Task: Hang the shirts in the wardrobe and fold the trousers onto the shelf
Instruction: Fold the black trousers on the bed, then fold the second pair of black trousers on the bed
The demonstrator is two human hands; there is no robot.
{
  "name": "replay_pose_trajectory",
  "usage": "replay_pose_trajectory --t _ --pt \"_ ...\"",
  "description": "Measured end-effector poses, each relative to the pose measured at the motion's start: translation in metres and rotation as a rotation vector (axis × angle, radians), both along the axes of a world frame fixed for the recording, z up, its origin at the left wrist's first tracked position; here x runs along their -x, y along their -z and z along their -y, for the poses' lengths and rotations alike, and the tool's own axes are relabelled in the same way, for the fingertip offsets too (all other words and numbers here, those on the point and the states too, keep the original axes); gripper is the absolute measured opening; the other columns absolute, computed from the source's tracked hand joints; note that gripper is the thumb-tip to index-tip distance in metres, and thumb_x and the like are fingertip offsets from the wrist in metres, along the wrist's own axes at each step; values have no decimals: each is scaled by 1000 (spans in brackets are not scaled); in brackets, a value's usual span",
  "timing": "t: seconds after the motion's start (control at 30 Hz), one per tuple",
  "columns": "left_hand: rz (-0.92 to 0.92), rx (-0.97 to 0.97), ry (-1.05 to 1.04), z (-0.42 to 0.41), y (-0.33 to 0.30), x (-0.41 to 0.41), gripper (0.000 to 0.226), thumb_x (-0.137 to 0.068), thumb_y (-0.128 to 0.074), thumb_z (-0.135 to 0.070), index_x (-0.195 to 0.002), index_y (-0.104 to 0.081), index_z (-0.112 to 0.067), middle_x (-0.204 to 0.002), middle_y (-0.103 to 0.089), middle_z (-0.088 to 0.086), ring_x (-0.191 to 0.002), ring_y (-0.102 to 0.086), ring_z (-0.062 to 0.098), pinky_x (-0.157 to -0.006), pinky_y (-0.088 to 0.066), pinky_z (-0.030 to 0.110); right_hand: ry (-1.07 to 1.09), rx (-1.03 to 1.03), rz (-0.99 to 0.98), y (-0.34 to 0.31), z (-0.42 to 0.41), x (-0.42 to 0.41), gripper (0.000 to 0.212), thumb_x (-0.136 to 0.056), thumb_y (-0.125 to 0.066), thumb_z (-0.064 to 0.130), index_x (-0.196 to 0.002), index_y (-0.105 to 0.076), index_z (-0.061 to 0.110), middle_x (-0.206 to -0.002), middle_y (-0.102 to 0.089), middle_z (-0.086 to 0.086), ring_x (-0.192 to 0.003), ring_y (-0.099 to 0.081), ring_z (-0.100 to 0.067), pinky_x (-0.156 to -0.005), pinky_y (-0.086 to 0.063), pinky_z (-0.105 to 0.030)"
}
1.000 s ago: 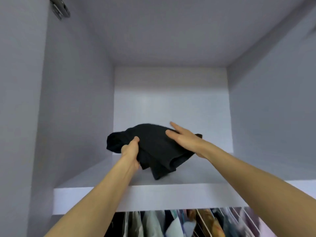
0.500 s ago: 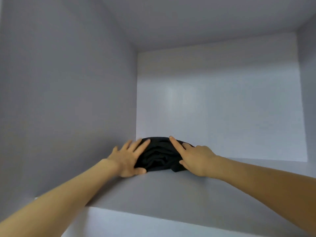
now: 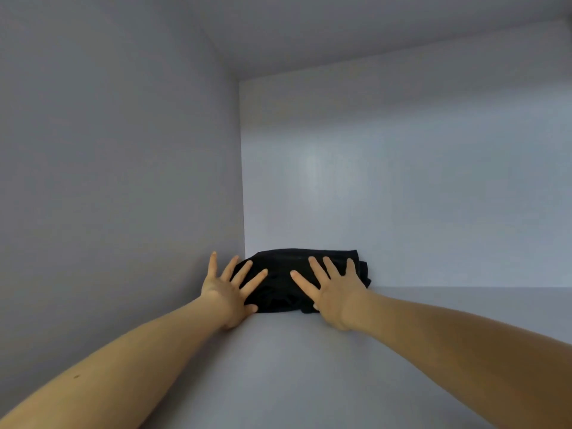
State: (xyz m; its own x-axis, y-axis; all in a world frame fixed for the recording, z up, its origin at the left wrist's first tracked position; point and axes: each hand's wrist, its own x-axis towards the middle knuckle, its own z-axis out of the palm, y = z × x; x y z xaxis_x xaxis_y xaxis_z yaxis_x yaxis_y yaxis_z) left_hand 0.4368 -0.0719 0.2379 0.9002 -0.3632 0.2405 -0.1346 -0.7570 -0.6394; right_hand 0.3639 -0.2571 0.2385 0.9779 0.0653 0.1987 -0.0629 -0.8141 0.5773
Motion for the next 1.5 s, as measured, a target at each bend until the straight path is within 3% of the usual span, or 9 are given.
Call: replay_pose_trajectory --t 0.23,0.33,0.5,0.6,0.73,0.83,0.93,1.23,1.5 --pt "167 49 69 -17 -19 43 66 -96 -16 -56 -141 27 -34 -155 21 5 -141 22 32 -107 10 65 -124 136 155 -6 -14 34 64 -101 -26 38 -147 15 20 -156 15 -11 -143 13 -32 -110 4 -61" --pt "212 219 64 -22 -27 91 70 -95 -30 -52 -147 14 -33 -157 13 7 -143 13 34 -109 3 62 -215 81 183 -10 -29 69 60 -99 -33 30 -149 -3 17 -155 -8 -13 -144 -2 -30 -112 -2 -58" --pt "460 652 218 -37 -4 204 37 -92 -41 -36 -122 -53 -19 -125 -53 5 -118 -45 26 -96 -30 37 -461 -217 381 -9 -52 156 30 -96 -33 27 -113 -53 14 -121 -54 -9 -114 -46 -26 -95 -30 -38" --pt "563 974 253 -60 37 282 31 -91 -47 -30 -115 -60 -18 -115 -61 3 -107 -52 27 -91 -32 36 -628 -459 418 17 -76 209 28 -94 -34 27 -101 -58 16 -104 -62 -4 -99 -52 -27 -79 -34 -35" --pt "634 1297 244 -87 100 385 26 -90 -54 -20 -113 -63 -14 -114 -63 2 -106 -56 24 -92 -41 38 -890 -1001 332 79 -112 279 22 -91 -47 20 -105 -64 17 -105 -66 3 -98 -56 -21 -86 -41 -32" --pt "695 1399 137 -123 153 464 22 -89 -55 -17 -109 -64 -13 -109 -64 0 -103 -59 21 -89 -44 33 -983 -1425 138 145 -158 339 21 -91 -49 14 -105 -65 15 -102 -67 5 -97 -59 -15 -88 -44 -28" --pt "667 1388 -18 -159 200 537 28 -87 -50 -24 -107 -65 -13 -106 -64 -2 -102 -60 20 -89 -46 35 -974 -1586 -196 211 -212 393 21 -92 -49 8 -105 -65 11 -103 -68 3 -99 -60 -12 -90 -46 -27" --pt "734 1458 -684 -308 344 798 23 -87 -62 -13 -109 -64 -12 -105 -64 -2 -93 -59 11 -80 -39 15 -1140 -1316 -1191 348 -407 585 25 -94 -46 7 -96 -60 28 -87 -66 13 -84 -63 2 -76 -46 -10" --pt "998 1548 -1260 -411 410 972 23 -89 -59 -18 -111 -63 -14 -111 -64 -2 -97 -61 14 -84 -47 30 -1123 -1060 -1562 419 -596 726 22 -95 -45 10 -106 -63 11 -89 -66 3 -85 -61 -8 -77 -44 -15"
